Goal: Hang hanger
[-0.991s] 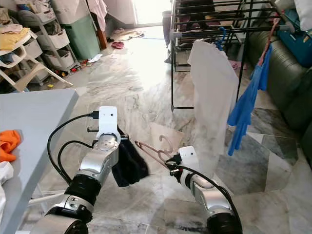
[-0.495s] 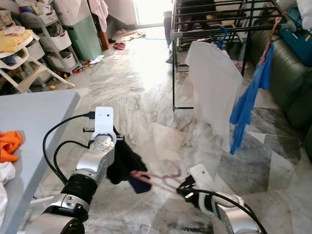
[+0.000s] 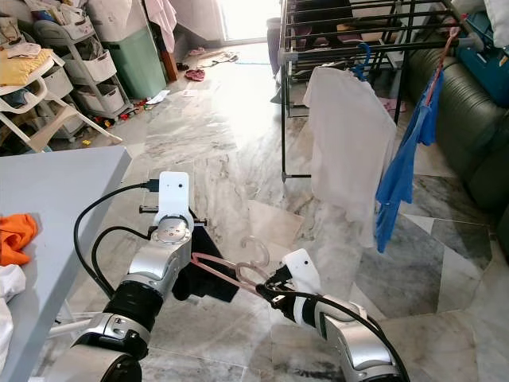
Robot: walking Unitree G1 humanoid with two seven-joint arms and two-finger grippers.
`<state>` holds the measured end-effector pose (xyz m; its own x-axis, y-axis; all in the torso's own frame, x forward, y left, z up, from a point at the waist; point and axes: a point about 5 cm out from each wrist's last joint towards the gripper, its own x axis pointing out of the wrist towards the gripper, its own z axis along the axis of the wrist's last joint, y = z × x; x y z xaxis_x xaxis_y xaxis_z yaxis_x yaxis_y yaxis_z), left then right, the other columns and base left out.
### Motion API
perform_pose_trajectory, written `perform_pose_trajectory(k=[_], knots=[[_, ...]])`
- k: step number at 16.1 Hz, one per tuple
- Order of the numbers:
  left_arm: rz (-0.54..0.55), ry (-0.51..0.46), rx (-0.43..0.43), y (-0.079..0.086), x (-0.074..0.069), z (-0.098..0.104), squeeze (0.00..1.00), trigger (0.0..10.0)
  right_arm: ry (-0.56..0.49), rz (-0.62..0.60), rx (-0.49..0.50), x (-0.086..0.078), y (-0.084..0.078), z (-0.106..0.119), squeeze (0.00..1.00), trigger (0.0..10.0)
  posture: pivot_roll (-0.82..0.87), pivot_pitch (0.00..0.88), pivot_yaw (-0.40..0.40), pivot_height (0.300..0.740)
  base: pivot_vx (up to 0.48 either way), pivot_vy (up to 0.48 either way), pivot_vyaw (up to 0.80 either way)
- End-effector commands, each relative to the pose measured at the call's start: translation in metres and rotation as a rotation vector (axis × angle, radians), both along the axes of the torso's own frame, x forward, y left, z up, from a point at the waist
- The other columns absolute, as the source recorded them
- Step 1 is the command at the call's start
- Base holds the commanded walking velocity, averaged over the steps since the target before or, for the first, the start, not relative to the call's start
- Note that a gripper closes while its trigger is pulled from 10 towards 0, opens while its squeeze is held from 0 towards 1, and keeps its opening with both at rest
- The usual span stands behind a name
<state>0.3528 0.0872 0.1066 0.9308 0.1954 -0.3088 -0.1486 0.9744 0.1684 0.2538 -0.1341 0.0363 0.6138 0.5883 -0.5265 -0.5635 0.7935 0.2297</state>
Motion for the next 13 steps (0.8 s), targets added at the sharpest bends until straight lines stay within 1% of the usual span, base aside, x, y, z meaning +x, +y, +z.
perform_pose_trajectory(k=[1,3,4,5,6,7,9,11,12,13], knots=[[0.020,-0.044,0.022,0.006,0.003,0.010,0.00,10.0,-0.013,0.035,0.011,0.003,0.011,0.004,0.00,10.0,-0.07,0.000,0.159,0.740,0.000,0.000,0.00],[0.043,-0.053,0.044,0.012,0.004,0.009,0.00,10.0,-0.013,0.035,-0.003,0.002,0.007,0.004,0.00,10.0,-0.08,0.000,0.158,0.740,0.000,0.000,0.00],[0.070,-0.075,0.082,0.019,0.006,0.011,0.00,10.0,-0.006,0.040,-0.050,-0.002,-0.002,0.002,0.00,10.0,-0.08,0.000,0.158,0.740,0.000,0.000,0.00],[0.089,-0.073,0.090,0.024,0.008,0.012,0.00,10.0,0.001,0.050,-0.074,-0.005,-0.008,0.000,0.00,10.0,-0.08,0.000,0.159,0.740,0.000,0.000,0.00],[0.107,-0.070,0.098,0.028,0.009,0.011,0.00,10.0,0.013,0.069,-0.082,-0.009,-0.012,0.000,0.00,10.0,-0.09,0.000,0.160,0.740,0.000,0.000,0.00],[0.124,-0.066,0.112,0.032,0.009,0.010,0.00,10.0,0.031,0.110,-0.064,-0.015,-0.012,0.002,0.00,10.0,-0.09,0.000,0.163,0.740,0.000,0.000,0.00],[0.123,-0.066,0.114,0.032,0.010,0.011,0.00,10.0,0.039,0.164,-0.046,-0.020,-0.007,0.003,0.00,10.0,-0.09,0.000,0.170,0.740,0.000,0.000,0.00],[0.112,-0.070,0.112,0.025,0.010,0.012,0.00,10.0,0.029,0.163,-0.028,-0.017,0.003,0.004,0.00,10.0,-0.09,0.000,0.174,0.740,0.000,0.000,0.00],[0.099,-0.065,0.112,0.020,0.009,0.010,0.00,10.0,0.015,0.169,-0.011,-0.015,0.012,0.005,0.00,10.0,-0.09,0.000,0.175,0.740,0.000,0.000,0.00],[0.094,-0.063,0.110,0.018,0.008,0.009,0.00,10.0,0.014,0.162,-0.011,-0.013,0.014,0.005,0.00,10.0,-0.09,0.000,0.175,0.740,0.000,0.000,0.00]])
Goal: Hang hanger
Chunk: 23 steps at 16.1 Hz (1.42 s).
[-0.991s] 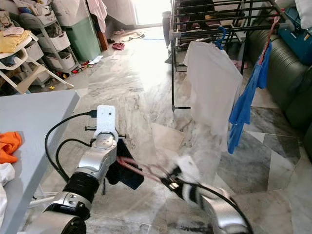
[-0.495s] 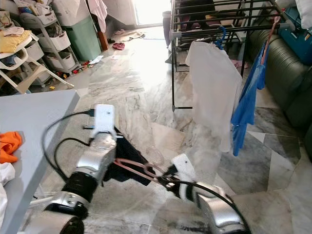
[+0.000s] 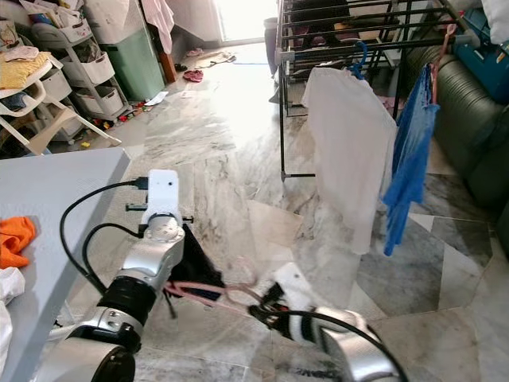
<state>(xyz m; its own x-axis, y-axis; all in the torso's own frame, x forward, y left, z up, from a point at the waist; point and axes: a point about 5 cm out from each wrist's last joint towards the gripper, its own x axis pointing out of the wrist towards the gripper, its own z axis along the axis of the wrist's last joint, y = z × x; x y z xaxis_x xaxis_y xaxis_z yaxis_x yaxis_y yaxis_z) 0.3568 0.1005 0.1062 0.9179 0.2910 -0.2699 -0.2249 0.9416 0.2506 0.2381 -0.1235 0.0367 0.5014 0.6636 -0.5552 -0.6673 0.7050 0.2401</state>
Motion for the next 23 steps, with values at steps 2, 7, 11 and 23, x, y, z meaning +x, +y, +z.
perform_pose_trajectory(k=[2,7,11,23], knots=[[0.018,-0.045,0.020,0.003,0.002,0.009,0.00,10.0,-0.042,-0.038,-0.027,0.010,0.004,0.003,0.00,10.0,-0.09,0.000,0.174,0.740,0.000,0.000,0.00],[0.037,-0.047,0.033,0.012,0.001,0.008,0.00,10.0,-0.047,-0.050,-0.026,0.012,-0.004,0.005,0.00,10.0,-0.08,0.000,0.168,0.740,0.000,0.000,0.00],[0.045,-0.051,0.038,0.016,0.003,0.011,0.00,10.0,-0.037,0.000,0.033,0.007,-0.011,0.011,0.00,10.0,-0.09,0.000,0.171,0.740,0.000,0.000,0.00],[0.032,-0.043,0.036,0.011,0.001,0.011,0.00,10.0,-0.024,-0.051,0.005,0.008,-0.020,0.002,0.00,10.0,-0.09,0.000,0.180,0.740,0.000,0.000,0.00]])
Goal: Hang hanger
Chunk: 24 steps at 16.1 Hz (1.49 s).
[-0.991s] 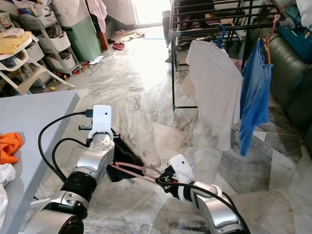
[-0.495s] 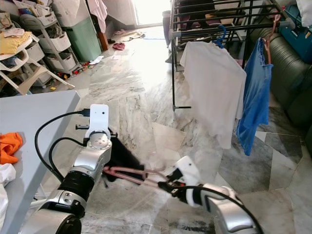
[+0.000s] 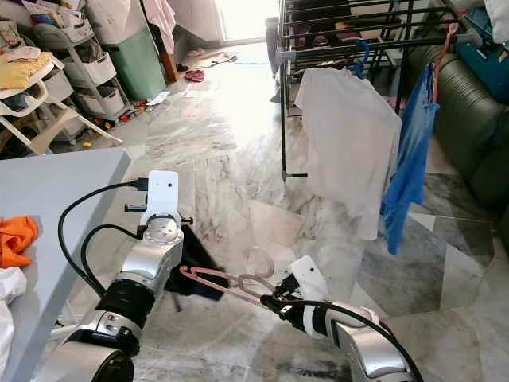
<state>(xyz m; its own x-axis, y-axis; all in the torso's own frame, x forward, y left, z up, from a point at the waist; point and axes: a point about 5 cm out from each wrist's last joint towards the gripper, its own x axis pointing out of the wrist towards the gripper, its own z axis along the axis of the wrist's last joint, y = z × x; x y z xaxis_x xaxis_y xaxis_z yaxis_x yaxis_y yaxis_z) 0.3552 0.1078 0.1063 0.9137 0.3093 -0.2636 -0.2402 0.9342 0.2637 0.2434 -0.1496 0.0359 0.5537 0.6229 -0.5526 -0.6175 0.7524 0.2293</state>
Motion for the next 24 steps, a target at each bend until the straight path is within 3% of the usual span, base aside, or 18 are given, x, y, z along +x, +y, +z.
perform_pose_trajectory(k=[1,10,20,24], knots=[[0.015,-0.041,0.022,0.003,0.003,0.010,0.00,10.0,-0.013,0.018,0.005,0.003,0.006,0.001,0.00,10.0,-0.09,0.000,0.180,0.740,0.000,0.000,0.00],[0.026,-0.041,0.009,0.005,-0.002,0.014,0.00,10.0,-0.036,-0.135,-0.115,0.022,-0.010,-0.010,0.00,10.0,-0.08,0.000,0.179,0.740,0.000,0.000,0.00],[-0.049,-0.031,-0.007,-0.018,-0.009,0.020,0.00,10.0,-0.045,-0.088,-0.083,0.050,0.029,-0.016,0.00,10.0,-0.06,0.000,0.179,0.740,0.000,0.000,0.00],[-0.071,-0.017,-0.023,-0.022,-0.016,0.022,0.00,10.0,-0.021,-0.170,-0.053,0.060,0.038,-0.016,0.00,10.0,-0.07,0.000,0.177,0.740,0.000,0.000,0.00]])
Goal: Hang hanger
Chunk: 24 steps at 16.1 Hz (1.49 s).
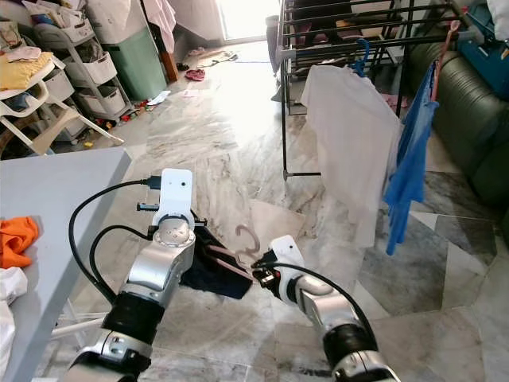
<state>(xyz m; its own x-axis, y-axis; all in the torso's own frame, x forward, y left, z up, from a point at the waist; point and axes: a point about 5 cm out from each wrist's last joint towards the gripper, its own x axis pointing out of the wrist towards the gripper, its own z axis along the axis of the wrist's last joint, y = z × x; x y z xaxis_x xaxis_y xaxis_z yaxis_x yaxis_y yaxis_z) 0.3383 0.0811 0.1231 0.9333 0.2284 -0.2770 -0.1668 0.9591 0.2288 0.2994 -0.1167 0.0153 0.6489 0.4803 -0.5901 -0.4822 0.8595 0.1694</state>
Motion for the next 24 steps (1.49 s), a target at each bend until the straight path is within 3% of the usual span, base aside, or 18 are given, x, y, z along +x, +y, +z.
perform_pose_trajectory(k=[1,3,7,8,11,14,17,19,20,22,24], knots=[[0.001,-0.014,0.007,0.002,-0.001,0.005,0.00,10.0,-0.024,-0.018,0.013,0.006,0.006,0.005,0.00,10.0,-0.07,0.000,0.174,0.740,0.000,0.000,0.00],[-0.005,-0.002,-0.005,-0.003,-0.002,0.004,0.00,10.0,-0.021,-0.045,0.031,0.008,0.009,0.005,0.00,10.0,-0.07,0.000,0.170,0.740,0.000,0.000,0.00],[-0.035,0.005,-0.024,-0.012,-0.005,0.005,0.00,10.0,0.039,0.066,0.075,-0.004,0.027,-0.005,0.00,10.0,-0.07,0.000,0.162,0.740,0.000,0.000,0.00],[-0.034,0.005,-0.024,-0.012,-0.005,0.005,0.00,10.0,0.053,0.035,0.068,-0.005,0.025,-0.008,0.00,10.0,-0.08,0.000,0.160,0.740,0.000,0.000,0.00],[-0.005,0.017,-0.046,-0.007,-0.003,0.004,0.00,10.0,0.118,-0.174,0.065,-0.009,0.001,-0.021,0.00,10.0,-0.08,0.000,0.155,0.740,0.000,0.000,0.00],[-0.005,0.009,-0.056,-0.007,-0.002,0.007,0.00,10.0,0.180,-0.425,0.059,-0.017,-0.038,-0.034,0.00,10.0,-0.08,0.000,0.152,0.740,0.000,0.000,0.00],[-0.018,-0.007,-0.022,-0.001,-0.003,0.000,0.00,10.0,0.130,-0.640,0.062,-0.009,-0.073,-0.025,0.00,10.0,-0.09,0.000,0.150,0.740,0.000,0.000,0.00],[-0.163,-0.036,-0.104,-0.001,-0.007,-0.013,0.00,10.0,0.056,-0.734,0.088,0.003,-0.090,-0.009,0.00,10.0,-0.09,0.000,0.150,0.740,0.000,0.000,0.00],[-0.252,0.019,-0.164,-0.001,-0.014,-0.029,0.00,10.0,-0.008,-0.799,0.125,0.015,-0.101,0.006,0.00,10.0,-0.09,0.000,0.147,0.740,0.000,0.000,0.00],[-0.350,0.042,-0.229,-0.004,-0.023,-0.040,0.00,10.0,-0.070,-0.867,0.170,0.027,-0.111,0.023,0.00,10.0,-0.09,0.000,0.141,0.740,0.000,0.000,0.00],[-0.465,0.013,-0.229,-0.009,-0.030,-0.043,0.00,10.0,-0.133,-0.927,0.232,0.038,-0.118,0.041,0.00,10.0,-0.09,0.000,0.137,0.740,0.000,0.000,0.00]])
